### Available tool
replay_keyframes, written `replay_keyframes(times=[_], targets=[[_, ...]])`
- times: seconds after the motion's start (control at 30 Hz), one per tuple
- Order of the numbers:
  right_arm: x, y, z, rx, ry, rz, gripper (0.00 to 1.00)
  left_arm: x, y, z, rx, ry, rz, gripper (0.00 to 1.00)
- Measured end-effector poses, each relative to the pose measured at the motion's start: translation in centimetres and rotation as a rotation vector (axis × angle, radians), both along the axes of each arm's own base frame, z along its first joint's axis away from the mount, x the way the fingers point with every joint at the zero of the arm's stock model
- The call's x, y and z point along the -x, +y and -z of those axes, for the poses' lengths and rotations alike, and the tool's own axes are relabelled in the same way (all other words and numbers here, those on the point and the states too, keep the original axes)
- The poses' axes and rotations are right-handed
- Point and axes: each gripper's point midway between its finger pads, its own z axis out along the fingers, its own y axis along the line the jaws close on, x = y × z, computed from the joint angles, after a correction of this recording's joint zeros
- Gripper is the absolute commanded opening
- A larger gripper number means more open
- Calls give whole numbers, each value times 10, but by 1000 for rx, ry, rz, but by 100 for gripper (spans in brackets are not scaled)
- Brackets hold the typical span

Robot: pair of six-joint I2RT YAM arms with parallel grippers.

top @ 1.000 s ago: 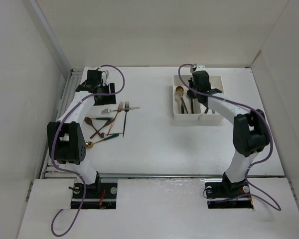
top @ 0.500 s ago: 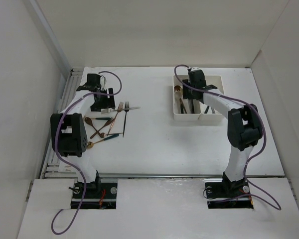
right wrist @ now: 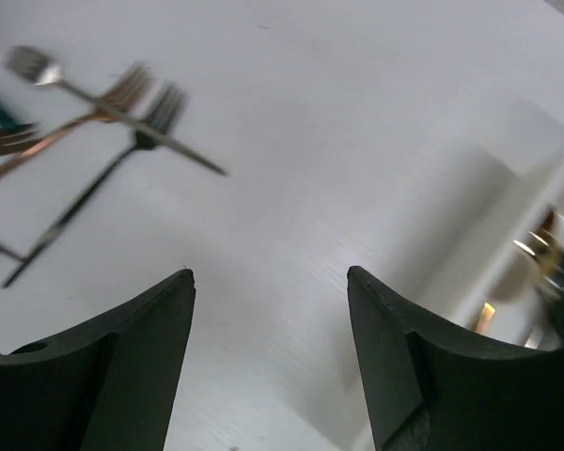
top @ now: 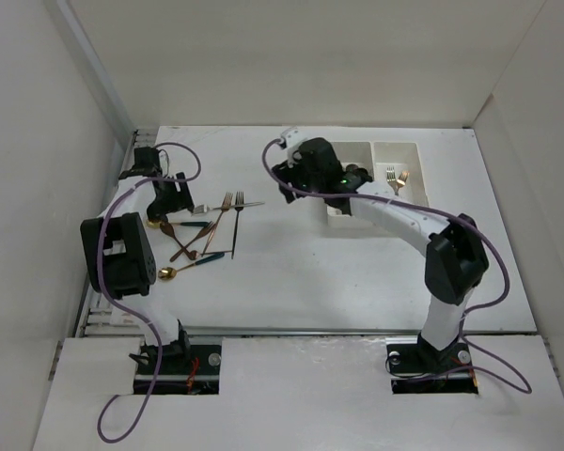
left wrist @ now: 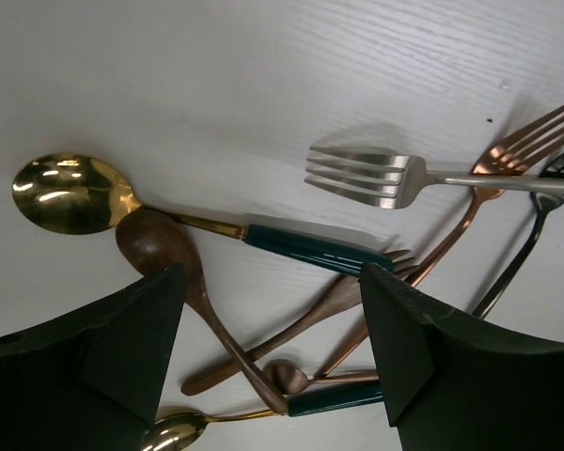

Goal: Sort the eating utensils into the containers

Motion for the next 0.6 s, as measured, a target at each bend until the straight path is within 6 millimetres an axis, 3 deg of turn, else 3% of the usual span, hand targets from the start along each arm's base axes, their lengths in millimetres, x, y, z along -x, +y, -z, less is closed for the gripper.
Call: replay_keyframes(times=[0.1,0.23,0.4,0.6], targets=[[18,53,1,-12,13,-143,71,10,8,5,-4,17,-25,72],[44,96,19,-12,54,-255,71,25,20,8,-31,36,-62,71],[67,113,31,-2,83,-308,71,48,27,23,-45,91,-87,64],[78,102,53,33,125,-288,71,79,21,44,-39,175,-62,60]])
